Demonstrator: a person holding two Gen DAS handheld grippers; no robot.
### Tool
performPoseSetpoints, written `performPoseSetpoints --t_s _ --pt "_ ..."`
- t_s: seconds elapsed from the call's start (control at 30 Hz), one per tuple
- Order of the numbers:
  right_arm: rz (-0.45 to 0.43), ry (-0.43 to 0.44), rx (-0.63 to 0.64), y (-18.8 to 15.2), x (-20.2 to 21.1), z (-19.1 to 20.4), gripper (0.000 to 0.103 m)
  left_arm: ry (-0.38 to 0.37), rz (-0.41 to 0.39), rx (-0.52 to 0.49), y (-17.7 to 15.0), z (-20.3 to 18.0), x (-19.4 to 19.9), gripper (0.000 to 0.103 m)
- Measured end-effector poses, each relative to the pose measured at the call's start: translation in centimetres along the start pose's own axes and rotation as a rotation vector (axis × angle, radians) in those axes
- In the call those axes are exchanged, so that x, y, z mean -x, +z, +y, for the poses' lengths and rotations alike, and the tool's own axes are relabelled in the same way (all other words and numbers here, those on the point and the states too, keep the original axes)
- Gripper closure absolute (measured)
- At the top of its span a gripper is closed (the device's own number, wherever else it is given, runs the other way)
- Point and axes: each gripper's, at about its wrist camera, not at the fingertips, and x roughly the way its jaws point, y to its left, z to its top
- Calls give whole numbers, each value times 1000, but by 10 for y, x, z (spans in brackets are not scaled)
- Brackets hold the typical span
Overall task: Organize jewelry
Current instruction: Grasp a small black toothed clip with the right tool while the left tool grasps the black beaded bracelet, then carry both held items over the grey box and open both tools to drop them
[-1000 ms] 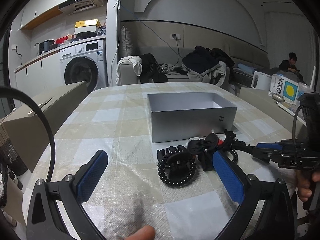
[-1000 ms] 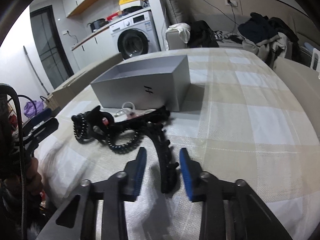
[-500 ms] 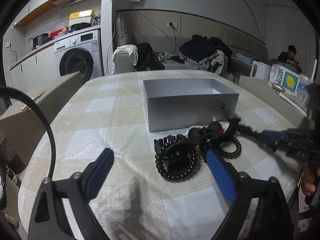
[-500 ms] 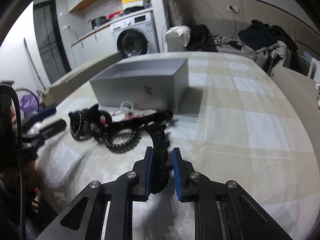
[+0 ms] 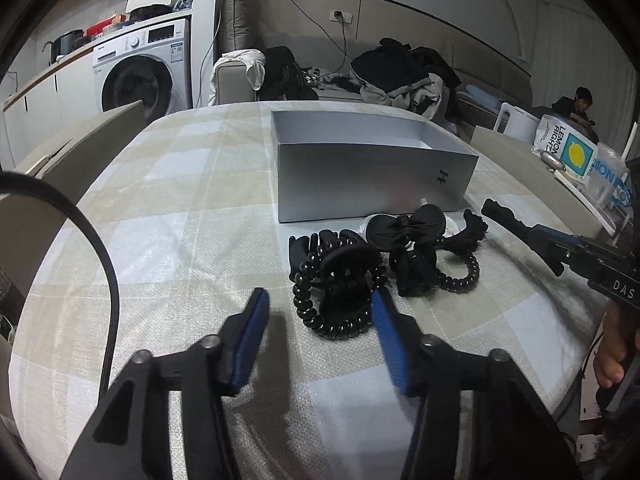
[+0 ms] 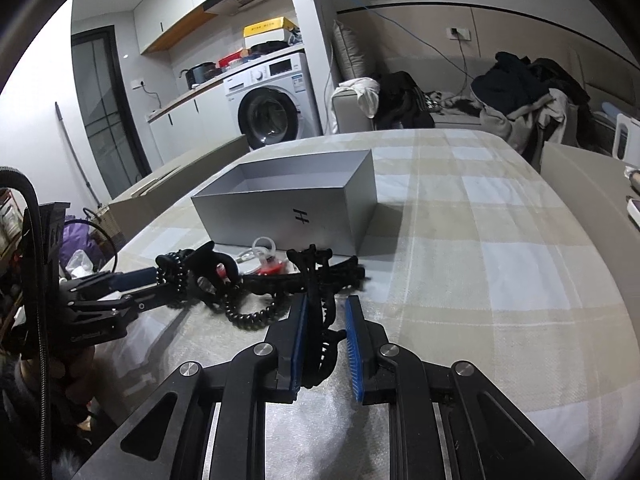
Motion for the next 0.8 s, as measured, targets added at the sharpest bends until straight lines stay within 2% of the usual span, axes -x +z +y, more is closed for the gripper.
performPoseSetpoints --t_s 0.17,0.27,0.57,0.8 --pt "1 4 -5 -1 -1 -2 85 -17 2 28 -2 4 3 89" --pt "3 1 -3 -1 -1 -2 85 -17 -11 37 -2 5 7 97" --pt "-5 -5 -7 -2 -1 -2 85 22 -134 5 1 -3 31 99" --pt "-43 -1 -30 0 7 -5 85 3 -188 -26 9 -6 41 99"
